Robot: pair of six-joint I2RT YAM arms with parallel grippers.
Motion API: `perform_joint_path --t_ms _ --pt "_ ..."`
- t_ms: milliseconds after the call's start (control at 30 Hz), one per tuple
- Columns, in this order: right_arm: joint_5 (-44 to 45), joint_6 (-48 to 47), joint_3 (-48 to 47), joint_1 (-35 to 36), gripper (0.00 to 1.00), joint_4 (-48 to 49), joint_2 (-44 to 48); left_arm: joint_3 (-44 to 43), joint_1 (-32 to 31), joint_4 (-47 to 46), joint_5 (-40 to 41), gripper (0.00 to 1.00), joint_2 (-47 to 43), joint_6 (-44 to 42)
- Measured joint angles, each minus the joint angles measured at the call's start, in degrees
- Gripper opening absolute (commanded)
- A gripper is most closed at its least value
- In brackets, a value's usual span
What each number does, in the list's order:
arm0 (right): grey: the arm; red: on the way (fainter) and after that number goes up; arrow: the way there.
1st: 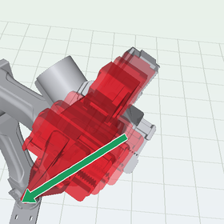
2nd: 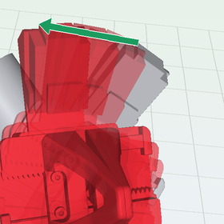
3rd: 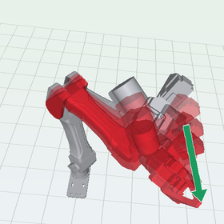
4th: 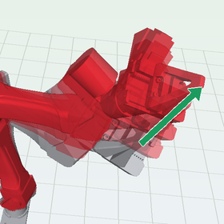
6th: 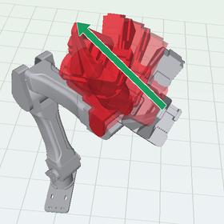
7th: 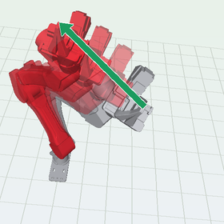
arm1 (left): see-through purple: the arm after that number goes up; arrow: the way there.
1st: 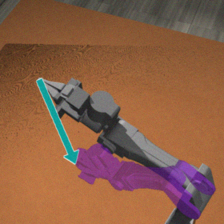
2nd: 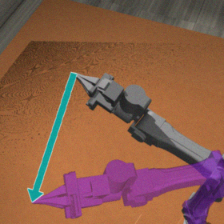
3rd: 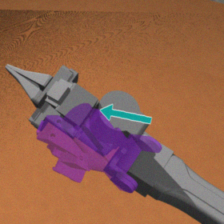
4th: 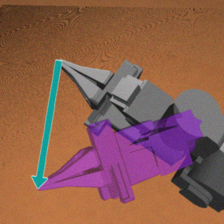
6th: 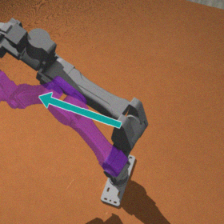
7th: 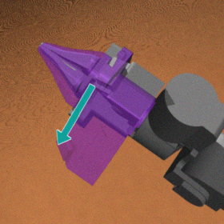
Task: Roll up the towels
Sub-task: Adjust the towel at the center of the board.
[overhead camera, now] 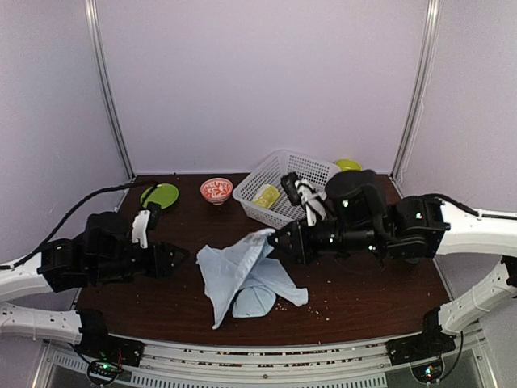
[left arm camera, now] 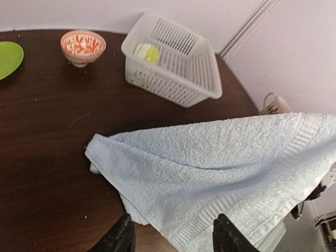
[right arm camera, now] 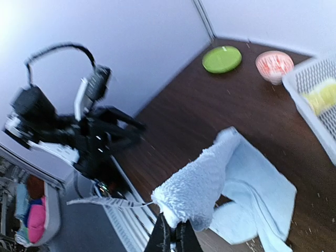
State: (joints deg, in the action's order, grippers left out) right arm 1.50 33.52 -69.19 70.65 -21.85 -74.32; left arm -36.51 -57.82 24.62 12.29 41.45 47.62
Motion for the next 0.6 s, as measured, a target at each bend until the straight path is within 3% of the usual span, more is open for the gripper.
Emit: perform_joint_path --t_ms 200,433,533,600 --pt "-5.99 -1.31 -12.85 0.44 0.0 5.14 -4.92 -0.04 0.0 0.5 5.7 0.52 -13.44 -1.36" --pt "-15.45 -1.88 -18.49 5.01 0.0 4.85 -32.65 2.4 0.0 5.73 9.62 0.52 -19.08 -0.42" --pt "-18.36 -2.32 -18.97 6.91 0.35 1.73 -41.09 2.6 0.0 9.29 10.05 0.52 -19.28 0.07" --pt "-19.43 -2.36 -18.93 7.78 0.49 -0.85 -42.64 2.6 0.0 10.86 10.08 0.52 -19.28 0.28"
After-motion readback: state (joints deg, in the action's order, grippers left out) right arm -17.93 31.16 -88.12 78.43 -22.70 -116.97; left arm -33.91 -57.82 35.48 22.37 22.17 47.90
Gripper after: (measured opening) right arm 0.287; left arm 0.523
